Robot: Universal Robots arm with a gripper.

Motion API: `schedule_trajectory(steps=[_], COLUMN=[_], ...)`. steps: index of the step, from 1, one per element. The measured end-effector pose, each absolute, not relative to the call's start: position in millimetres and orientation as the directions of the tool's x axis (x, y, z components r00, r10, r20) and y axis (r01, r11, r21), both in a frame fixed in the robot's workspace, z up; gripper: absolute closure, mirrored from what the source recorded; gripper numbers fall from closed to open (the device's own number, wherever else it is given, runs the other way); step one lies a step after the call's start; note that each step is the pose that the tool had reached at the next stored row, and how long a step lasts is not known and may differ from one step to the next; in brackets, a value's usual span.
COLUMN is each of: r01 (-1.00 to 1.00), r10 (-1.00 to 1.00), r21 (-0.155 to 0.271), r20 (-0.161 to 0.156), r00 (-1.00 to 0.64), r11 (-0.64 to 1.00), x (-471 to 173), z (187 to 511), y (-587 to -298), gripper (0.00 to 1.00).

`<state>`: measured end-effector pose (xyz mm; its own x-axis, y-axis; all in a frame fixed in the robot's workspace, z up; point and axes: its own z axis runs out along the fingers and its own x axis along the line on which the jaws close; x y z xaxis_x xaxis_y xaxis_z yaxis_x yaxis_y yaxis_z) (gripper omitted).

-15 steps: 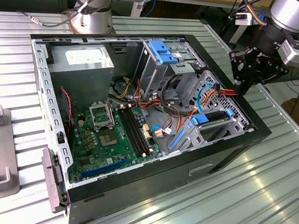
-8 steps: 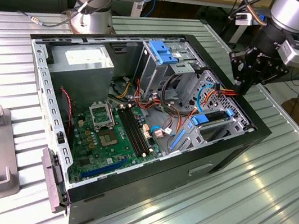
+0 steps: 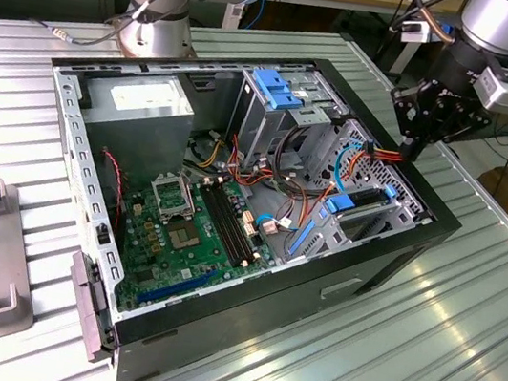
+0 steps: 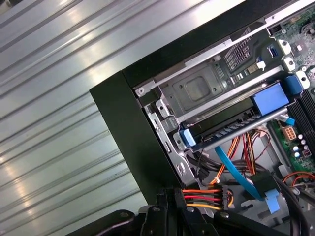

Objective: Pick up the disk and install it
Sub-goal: 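Insert the first disk wire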

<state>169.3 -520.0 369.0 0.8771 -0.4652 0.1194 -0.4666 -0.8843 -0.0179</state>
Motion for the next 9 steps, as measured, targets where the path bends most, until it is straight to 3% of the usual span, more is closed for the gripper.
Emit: schedule_trajectory(steps=[9], r01=[-0.569], r10=[-0.567], r21=[-0.018], r20=[0.119], r00=[0.815], r11=[-0.822], x=[169.3], z=[371.6], y=[-520.0], gripper=[0.84])
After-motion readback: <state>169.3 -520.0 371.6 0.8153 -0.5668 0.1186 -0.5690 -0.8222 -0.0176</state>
